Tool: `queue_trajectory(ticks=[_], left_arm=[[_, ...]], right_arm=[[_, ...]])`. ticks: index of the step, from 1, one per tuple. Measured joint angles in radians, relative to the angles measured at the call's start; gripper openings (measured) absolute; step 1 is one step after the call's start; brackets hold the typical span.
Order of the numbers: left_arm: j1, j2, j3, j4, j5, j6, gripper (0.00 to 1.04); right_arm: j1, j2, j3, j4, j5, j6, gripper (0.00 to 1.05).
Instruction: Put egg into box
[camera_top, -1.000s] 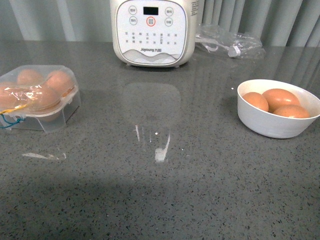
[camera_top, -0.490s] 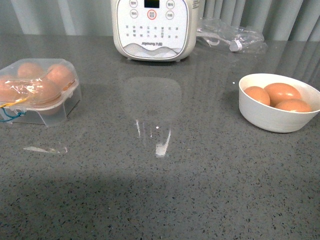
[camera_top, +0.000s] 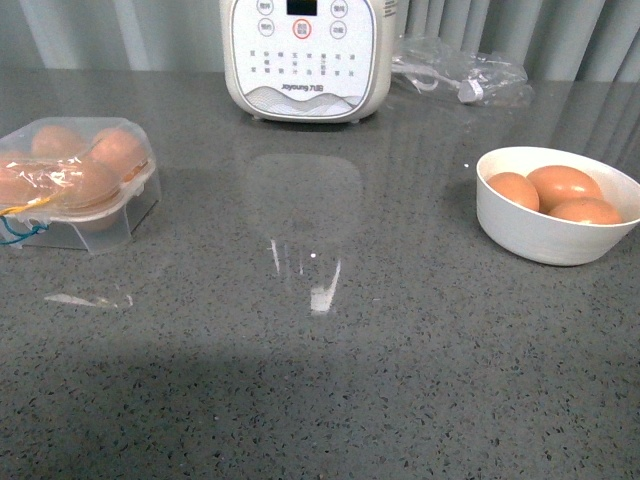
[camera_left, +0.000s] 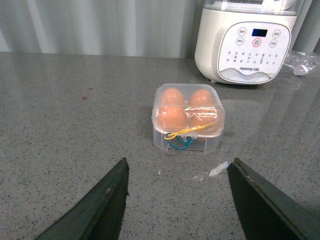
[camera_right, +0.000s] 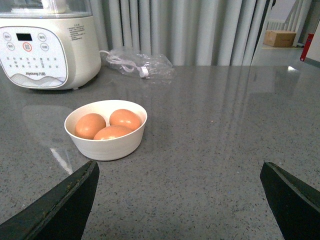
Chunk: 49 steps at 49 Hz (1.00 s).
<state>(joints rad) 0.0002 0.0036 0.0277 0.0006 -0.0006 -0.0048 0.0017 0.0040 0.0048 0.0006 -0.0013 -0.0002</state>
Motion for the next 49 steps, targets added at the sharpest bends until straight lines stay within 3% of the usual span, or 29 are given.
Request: queue_trajectory(ticks=[13,49], left_arm=[[0.0,0.0,0.0,0.0,0.0,0.001,1.0],[0.0,0.0,0.0,0.0,0.0,0.0,0.98]], right_arm=[[0.0,0.0,0.0,0.0,0.0,0.0,0.98],[0.0,0.0,0.0,0.0,0.0,0.0,0.98]])
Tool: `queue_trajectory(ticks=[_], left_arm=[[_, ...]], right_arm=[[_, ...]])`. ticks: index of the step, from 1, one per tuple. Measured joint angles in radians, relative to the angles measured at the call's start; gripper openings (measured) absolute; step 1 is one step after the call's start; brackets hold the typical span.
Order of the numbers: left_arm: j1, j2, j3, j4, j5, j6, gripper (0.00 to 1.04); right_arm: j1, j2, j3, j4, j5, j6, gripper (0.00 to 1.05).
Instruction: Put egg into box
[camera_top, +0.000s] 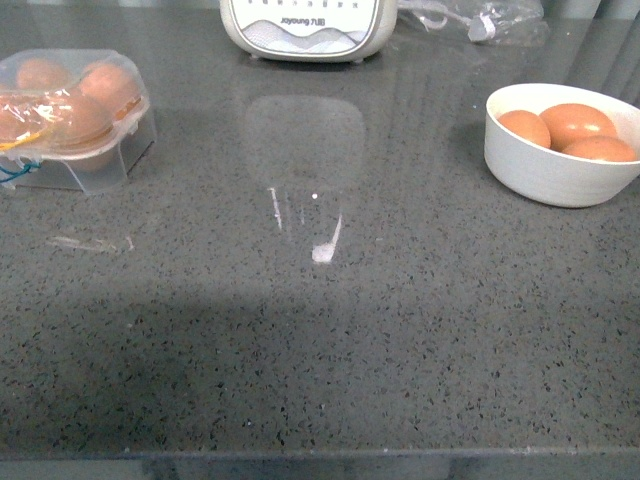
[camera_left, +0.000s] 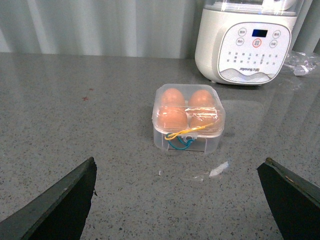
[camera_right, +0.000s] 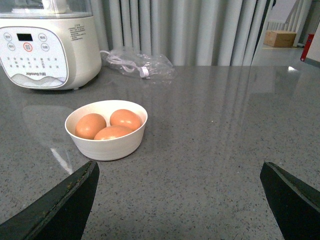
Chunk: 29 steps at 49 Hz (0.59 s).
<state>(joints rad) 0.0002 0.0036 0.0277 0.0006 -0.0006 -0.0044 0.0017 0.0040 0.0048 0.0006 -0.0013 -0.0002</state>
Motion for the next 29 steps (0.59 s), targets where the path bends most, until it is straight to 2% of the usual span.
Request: queue_trajectory(ticks=[29], left_arm=[[0.0,0.0,0.0,0.0,0.0,0.0,0.98]], right_arm=[[0.0,0.0,0.0,0.0,0.0,0.0,0.98]])
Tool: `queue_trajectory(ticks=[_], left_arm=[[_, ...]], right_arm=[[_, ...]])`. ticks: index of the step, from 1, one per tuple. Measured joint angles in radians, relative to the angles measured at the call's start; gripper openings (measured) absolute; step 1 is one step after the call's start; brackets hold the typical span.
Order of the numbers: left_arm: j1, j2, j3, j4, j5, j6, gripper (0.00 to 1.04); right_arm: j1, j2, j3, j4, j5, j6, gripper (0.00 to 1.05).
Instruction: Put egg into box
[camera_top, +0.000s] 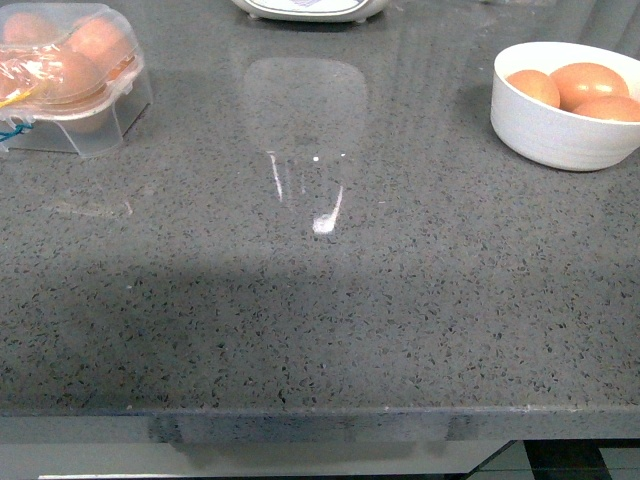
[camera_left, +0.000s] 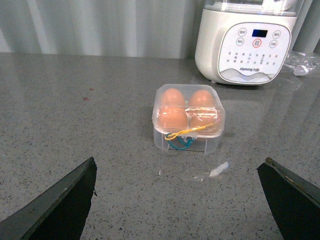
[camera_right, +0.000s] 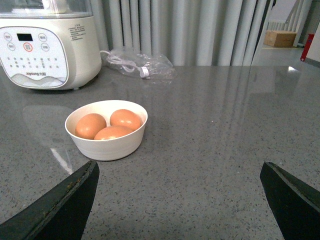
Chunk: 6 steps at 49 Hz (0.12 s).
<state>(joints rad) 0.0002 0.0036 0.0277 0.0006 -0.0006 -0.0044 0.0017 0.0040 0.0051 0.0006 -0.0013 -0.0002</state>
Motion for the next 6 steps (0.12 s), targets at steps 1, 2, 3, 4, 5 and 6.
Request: queue_trajectory(ticks=[1,2,3,4,5,6], left_arm=[[0.0,0.0,0.0,0.0,0.0,0.0,0.98],[0.0,0.0,0.0,0.0,0.0,0.0,0.98],[0.0,0.0,0.0,0.0,0.0,0.0,0.98],[0.0,0.0,0.0,0.0,0.0,0.0,0.98],[0.0,0.0,0.0,0.0,0.0,0.0,0.98],[0.0,0.0,0.0,0.0,0.0,0.0,0.98]], right_arm=[[0.0,0.0,0.0,0.0,0.0,0.0,0.98],[0.0,0.0,0.0,0.0,0.0,0.0,0.98],[0.0,0.0,0.0,0.0,0.0,0.0,0.98],[0.0,0.0,0.0,0.0,0.0,0.0,0.98],[0.0,0.0,0.0,0.0,0.0,0.0,0.98],[0.0,0.0,0.0,0.0,0.0,0.0,0.98]])
